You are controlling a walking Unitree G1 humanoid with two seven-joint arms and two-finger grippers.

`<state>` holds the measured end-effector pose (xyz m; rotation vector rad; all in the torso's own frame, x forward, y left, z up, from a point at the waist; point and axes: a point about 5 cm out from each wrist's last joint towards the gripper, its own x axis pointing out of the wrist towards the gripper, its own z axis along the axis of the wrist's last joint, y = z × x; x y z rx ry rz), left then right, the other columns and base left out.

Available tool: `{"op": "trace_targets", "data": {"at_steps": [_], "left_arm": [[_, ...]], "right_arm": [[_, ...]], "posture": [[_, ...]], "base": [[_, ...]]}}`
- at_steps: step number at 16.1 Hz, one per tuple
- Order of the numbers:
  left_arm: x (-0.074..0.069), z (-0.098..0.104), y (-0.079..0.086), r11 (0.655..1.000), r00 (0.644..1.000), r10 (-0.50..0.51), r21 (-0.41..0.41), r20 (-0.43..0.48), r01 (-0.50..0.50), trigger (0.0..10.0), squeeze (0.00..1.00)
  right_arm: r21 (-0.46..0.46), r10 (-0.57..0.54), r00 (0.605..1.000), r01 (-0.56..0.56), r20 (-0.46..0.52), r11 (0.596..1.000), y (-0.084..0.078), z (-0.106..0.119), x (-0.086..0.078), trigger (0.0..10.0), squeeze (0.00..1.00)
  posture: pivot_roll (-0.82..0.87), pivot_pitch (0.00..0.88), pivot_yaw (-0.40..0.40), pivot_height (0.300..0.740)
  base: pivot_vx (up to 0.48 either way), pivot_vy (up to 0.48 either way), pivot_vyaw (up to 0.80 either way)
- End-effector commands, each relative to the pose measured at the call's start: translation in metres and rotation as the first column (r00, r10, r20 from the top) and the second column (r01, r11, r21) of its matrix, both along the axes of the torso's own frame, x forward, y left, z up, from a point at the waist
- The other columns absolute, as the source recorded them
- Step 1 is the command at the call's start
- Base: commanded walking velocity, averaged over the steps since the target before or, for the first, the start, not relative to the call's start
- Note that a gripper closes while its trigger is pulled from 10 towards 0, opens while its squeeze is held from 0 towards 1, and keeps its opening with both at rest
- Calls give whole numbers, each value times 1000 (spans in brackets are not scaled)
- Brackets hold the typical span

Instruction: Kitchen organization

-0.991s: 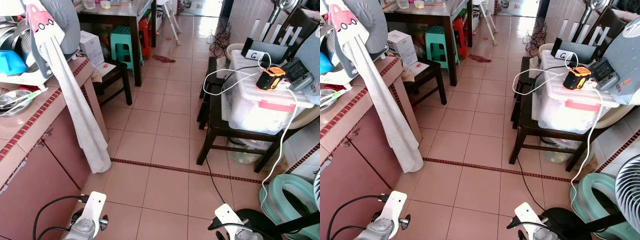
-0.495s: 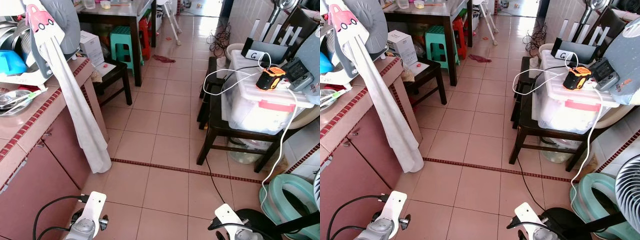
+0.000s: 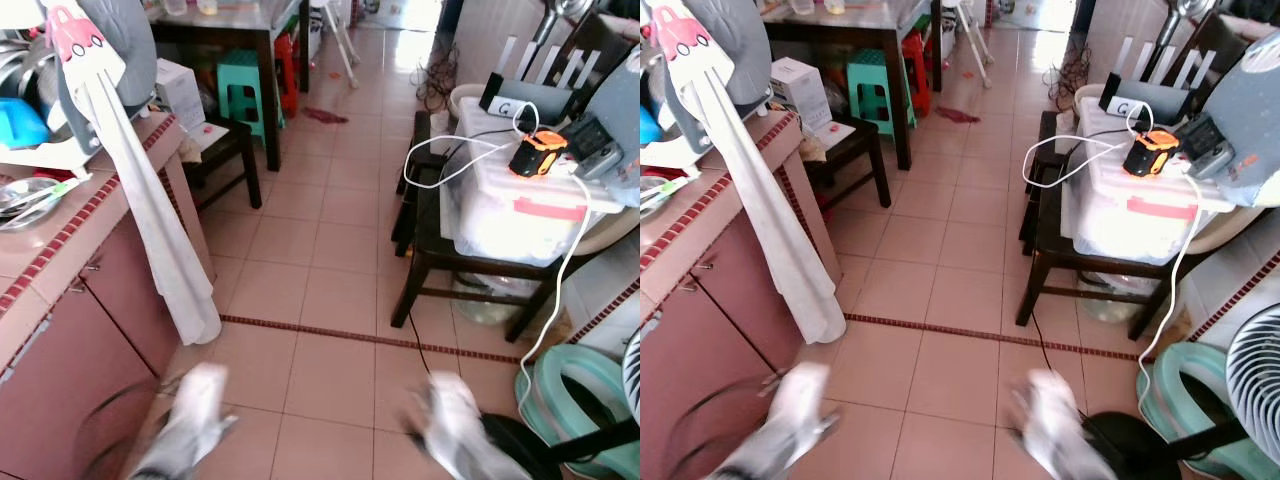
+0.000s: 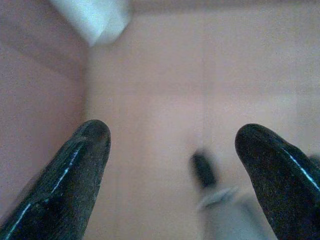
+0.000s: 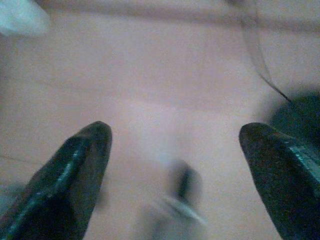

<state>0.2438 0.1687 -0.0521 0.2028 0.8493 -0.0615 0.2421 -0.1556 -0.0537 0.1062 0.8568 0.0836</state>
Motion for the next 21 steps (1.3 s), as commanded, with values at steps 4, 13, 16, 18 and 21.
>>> {"op": "trace_targets", "data": {"at_steps": [4,13,16,18,21], "left_arm": [[-3,-1,12,1000,1000,16,12,-8,-16,10000,0],[44,40,2,994,968,12,-106,251,15,10000,0],[56,62,-2,994,897,4,-100,442,45,10000,0],[55,77,0,994,834,-17,-80,551,73,10000,0],[45,95,2,993,780,-19,-80,626,88,10000,0]], "right_arm": [[30,-68,997,69,-23,997,-11,-3,-6,10000,0],[149,-48,986,23,162,989,-14,22,23,10000,0],[183,-75,962,26,264,983,-17,34,33,10000,0],[128,-58,929,11,365,992,-23,47,41,10000,0],[-33,-29,849,54,528,998,-34,73,48,10000,0]], "posture": [[7,0,29,740],[-14,0,45,740],[-8,0,37,740],[4,0,34,740],[6,0,30,740]], "base": [[0,0,0],[0,0,0],[0,0,0],[0,0,0],[0,0,0]]}}
